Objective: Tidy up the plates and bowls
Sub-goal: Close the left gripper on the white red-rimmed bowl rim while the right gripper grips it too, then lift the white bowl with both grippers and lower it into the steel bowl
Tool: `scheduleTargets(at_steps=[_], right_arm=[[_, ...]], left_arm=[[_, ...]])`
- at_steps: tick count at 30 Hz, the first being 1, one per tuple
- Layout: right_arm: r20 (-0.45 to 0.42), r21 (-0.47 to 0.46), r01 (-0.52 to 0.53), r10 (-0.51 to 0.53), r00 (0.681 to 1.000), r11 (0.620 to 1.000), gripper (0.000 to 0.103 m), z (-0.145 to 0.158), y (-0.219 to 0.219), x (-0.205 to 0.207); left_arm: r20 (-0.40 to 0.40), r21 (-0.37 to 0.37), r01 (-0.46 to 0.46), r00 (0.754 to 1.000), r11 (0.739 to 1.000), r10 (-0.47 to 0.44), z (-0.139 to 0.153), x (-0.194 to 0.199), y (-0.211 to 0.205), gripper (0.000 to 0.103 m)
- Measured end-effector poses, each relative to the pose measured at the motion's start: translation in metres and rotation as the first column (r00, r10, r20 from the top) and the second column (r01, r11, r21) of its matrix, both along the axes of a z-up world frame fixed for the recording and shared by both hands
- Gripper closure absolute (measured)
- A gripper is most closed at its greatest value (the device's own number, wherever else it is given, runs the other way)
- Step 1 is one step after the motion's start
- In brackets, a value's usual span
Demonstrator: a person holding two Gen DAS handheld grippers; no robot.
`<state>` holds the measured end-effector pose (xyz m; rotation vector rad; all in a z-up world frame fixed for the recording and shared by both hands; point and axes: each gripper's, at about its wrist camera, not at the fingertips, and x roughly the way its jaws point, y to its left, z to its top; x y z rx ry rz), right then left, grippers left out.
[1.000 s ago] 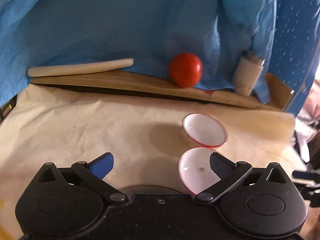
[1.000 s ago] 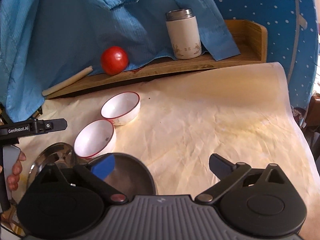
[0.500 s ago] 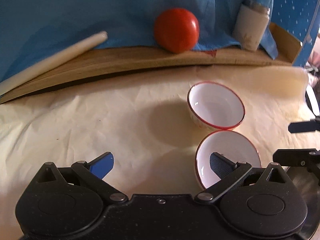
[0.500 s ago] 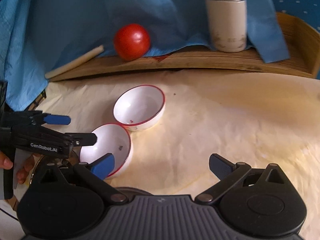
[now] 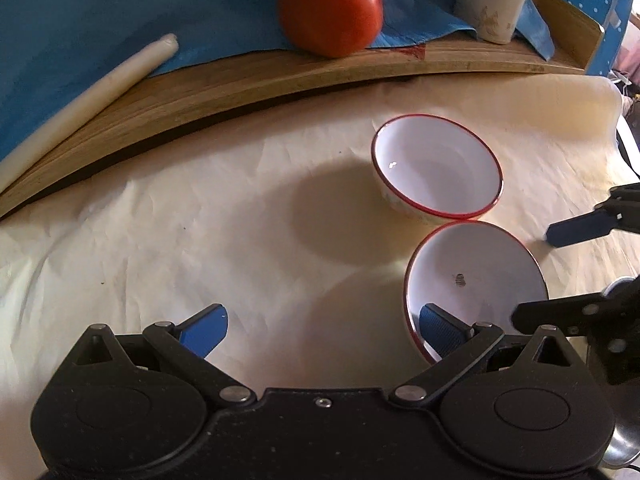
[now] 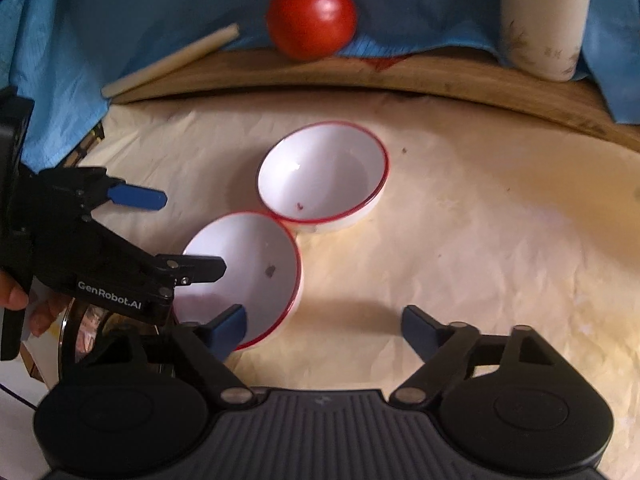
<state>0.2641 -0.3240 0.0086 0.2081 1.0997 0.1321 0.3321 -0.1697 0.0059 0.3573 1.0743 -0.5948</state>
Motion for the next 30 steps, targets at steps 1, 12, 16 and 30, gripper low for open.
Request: scheduleTargets(at_steps=[1, 12, 16, 30], right_arm=[[-0.002, 0.001, -0.003, 0.003, 1.000, 1.000, 0.019, -0.001, 0.001, 0.001], [-0.084, 0.040, 0.022, -0.018, 0.996, 0.999, 0.048, 0.003, 0.004, 0.012], [-0.140, 0.105, 0.056, -0.041, 0.989, 0.993, 0.068, 0.002, 0.001, 0.020], [-0.271, 0.273, 0.213, -0.137, 0.953, 0.938, 0.085, -0.011, -0.019, 0.026]], left_arm=[[-0.002, 0.002, 0.005, 1.000, 1.000, -0.005, 0.000, 0.000, 0.000, 0.001], [-0.079, 0.014, 0.038, 0.996, 0.999, -0.037, 0.003, 0.011, -0.008, 0.013], [-0.155, -0.015, -0.005, 0.988, 1.000, 0.002, 0.006, 0.020, -0.007, 0.028], [-0.319, -0.109, -0.059, 0.947, 0.992, 0.022, 0.008, 0.014, -0.016, 0.091]])
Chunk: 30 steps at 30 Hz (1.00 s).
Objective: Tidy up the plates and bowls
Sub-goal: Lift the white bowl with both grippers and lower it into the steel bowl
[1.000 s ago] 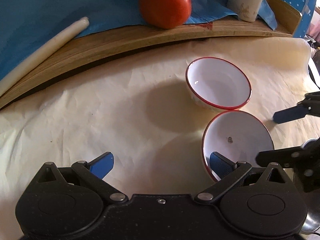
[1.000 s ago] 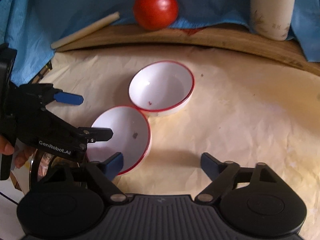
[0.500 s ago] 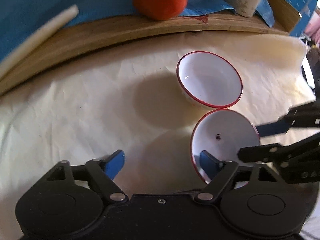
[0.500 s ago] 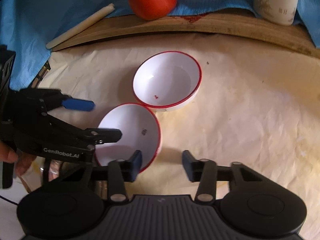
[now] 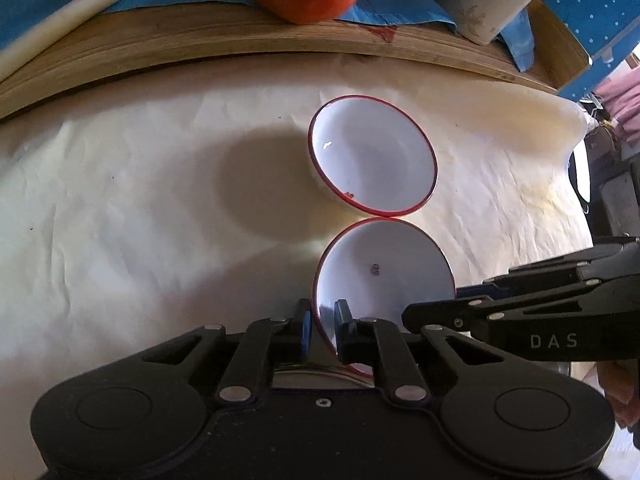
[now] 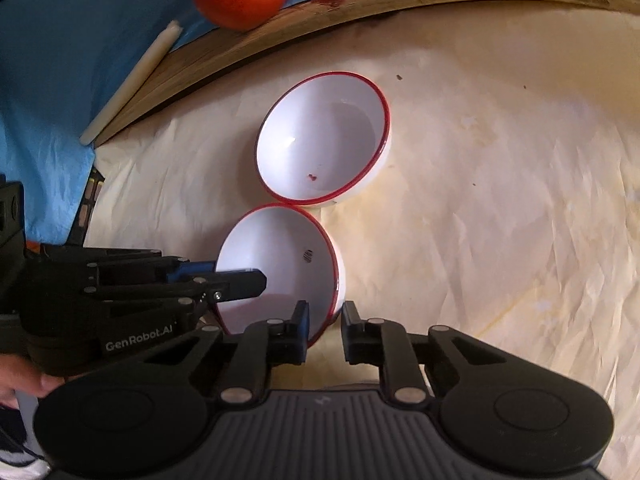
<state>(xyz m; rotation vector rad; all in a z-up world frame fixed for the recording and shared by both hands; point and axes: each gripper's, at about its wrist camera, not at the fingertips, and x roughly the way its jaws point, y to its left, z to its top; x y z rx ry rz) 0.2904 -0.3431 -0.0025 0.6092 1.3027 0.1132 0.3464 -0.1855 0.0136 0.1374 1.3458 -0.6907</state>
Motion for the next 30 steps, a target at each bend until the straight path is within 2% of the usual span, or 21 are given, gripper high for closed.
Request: scheduleTargets(at_steps=[4, 9, 14, 21, 30], right_arm=[[0.018, 0.003, 0.013, -0.013, 1.000, 1.000, 0.085, 0.007, -0.003, -0.007], [0.075, -0.011, 0.025, -0.024, 0.997, 1.000, 0.085, 0.030, -0.002, -0.013], [0.108, -0.024, 0.032, -0.029, 0.994, 0.999, 0.085, 0.052, -0.008, -0.036], [0.118, -0.033, 0.058, -0.053, 0.992, 0.998, 0.085, 0.067, -0.018, -0.082], [0.079, -0.062, 0.078, -0.073, 0.994, 0.995, 0.085, 0.063, -0.023, -0.130]], left_arm=[[-0.015, -0.014, -0.023, 1.000, 1.000, 0.023, 0.006, -0.001, 0.003, 0.091], [0.012, -0.045, -0.037, 0.999, 0.998, 0.037, 0.027, -0.008, 0.004, 0.091], [0.039, -0.086, -0.024, 0.999, 0.996, 0.027, 0.051, -0.024, 0.000, 0.091], [0.066, -0.091, 0.056, 0.997, 0.994, -0.050, 0.070, -0.065, -0.017, 0.091], [0.059, -0.011, 0.185, 0.981, 0.983, -0.184, 0.056, -0.121, -0.041, 0.089]])
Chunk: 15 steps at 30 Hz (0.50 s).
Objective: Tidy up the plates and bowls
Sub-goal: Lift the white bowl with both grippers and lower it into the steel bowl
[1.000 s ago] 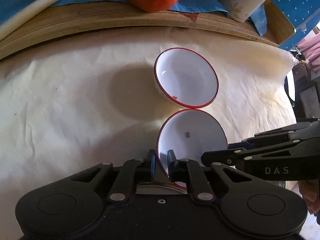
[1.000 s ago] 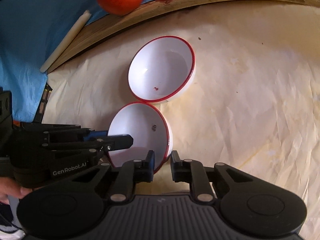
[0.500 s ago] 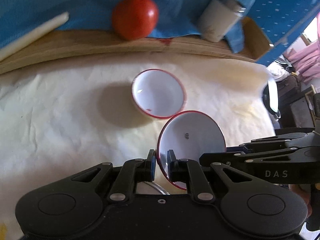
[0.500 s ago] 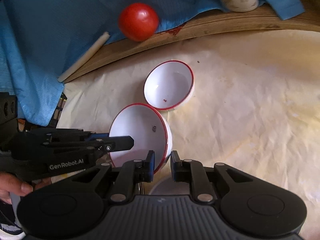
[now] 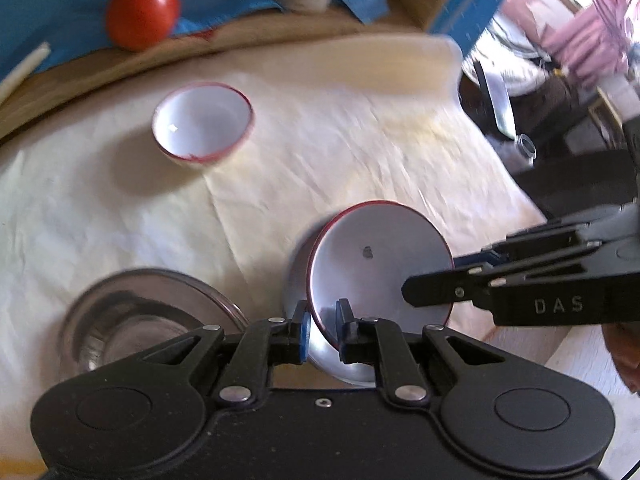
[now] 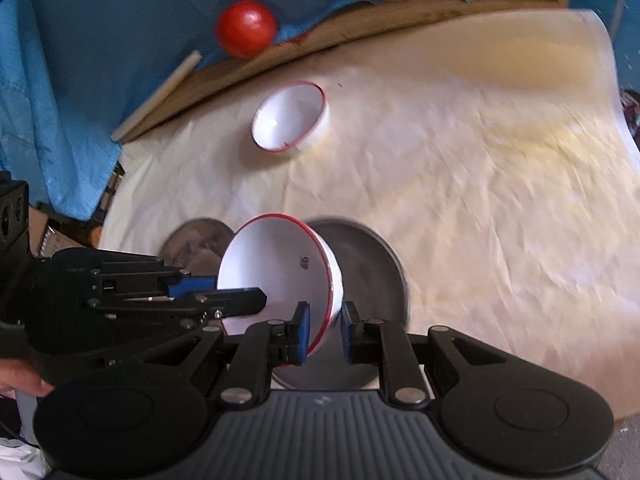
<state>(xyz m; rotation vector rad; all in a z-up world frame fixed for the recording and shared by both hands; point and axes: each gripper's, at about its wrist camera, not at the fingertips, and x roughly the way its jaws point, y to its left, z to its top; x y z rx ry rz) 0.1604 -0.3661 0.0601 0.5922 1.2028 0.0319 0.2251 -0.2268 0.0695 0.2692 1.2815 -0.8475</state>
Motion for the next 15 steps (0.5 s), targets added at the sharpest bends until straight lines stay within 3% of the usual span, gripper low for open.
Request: scheduleTargets(at_steps=[15], right_arm=[[-0.099, -0.084, -0.085, 0.077, 0.992, 0.993, 0.085, -0.013, 0.015, 0.003]], left_arm=[[0.015, 0.138, 0.072, 0.997, 0.988, -0.075, -0.025, -0.014, -0.024, 0.087]])
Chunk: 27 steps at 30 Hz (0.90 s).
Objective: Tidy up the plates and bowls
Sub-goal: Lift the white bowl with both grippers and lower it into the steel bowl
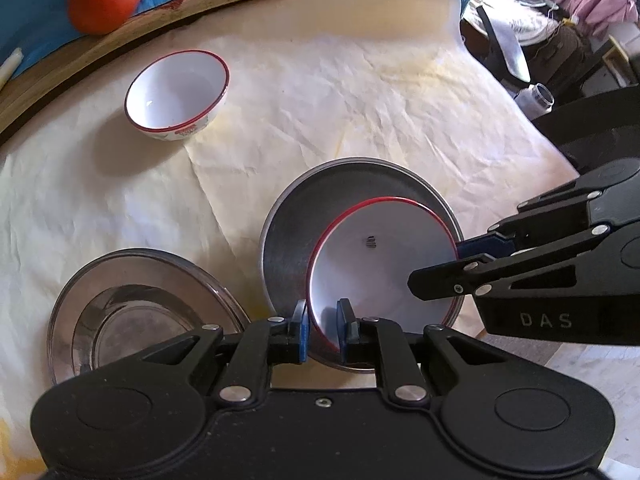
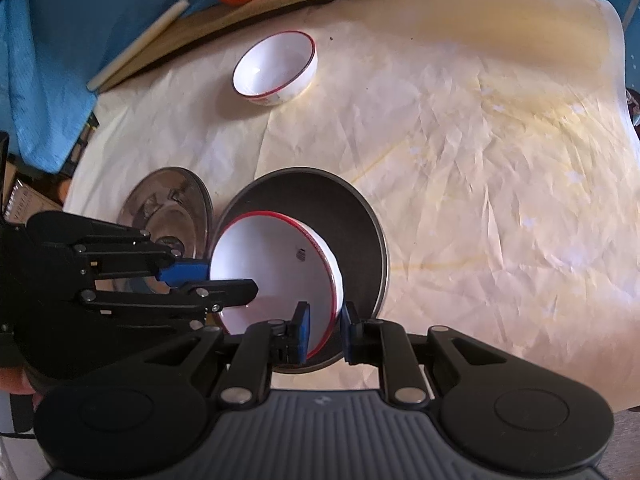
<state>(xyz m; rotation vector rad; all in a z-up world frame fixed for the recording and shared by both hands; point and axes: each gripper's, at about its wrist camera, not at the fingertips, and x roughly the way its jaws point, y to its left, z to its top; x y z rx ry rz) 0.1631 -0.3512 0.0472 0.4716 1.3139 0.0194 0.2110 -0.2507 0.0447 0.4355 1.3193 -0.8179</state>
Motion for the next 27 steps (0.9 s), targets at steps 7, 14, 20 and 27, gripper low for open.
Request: scheduleTargets(at_steps=[7, 14, 20, 27], right_arm=[[-0.036, -0.020, -0.008, 0.007, 0.999, 1.000, 0.085, -0.004, -0.001, 0.009], [-0.046, -0.014, -0.006, 0.005, 0.999, 1.000, 0.085, -0.005, -0.002, 0.011], [-0.047, -0.015, -0.005, 0.004, 0.999, 1.000, 0.085, -0.004, -0.003, 0.011], [-0.041, -0.021, 0.002, -0.003, 0.999, 1.000, 0.083, -0.002, -0.004, 0.010]], left_arm=[[-0.006, 0.035, 0.011, 1.000, 0.999, -0.011, -0.006, 0.005, -0.010, 0.085], [-0.040, 0.033, -0.011, 0.999, 0.999, 0.012, -0.007, 0.011, -0.010, 0.085], [-0.048, 0.032, -0.018, 0.999, 0.999, 0.019, -0.007, 0.012, -0.010, 0.085], [-0.053, 0.026, -0.025, 0.998, 0.999, 0.026, -0.003, 0.012, -0.009, 0.079]])
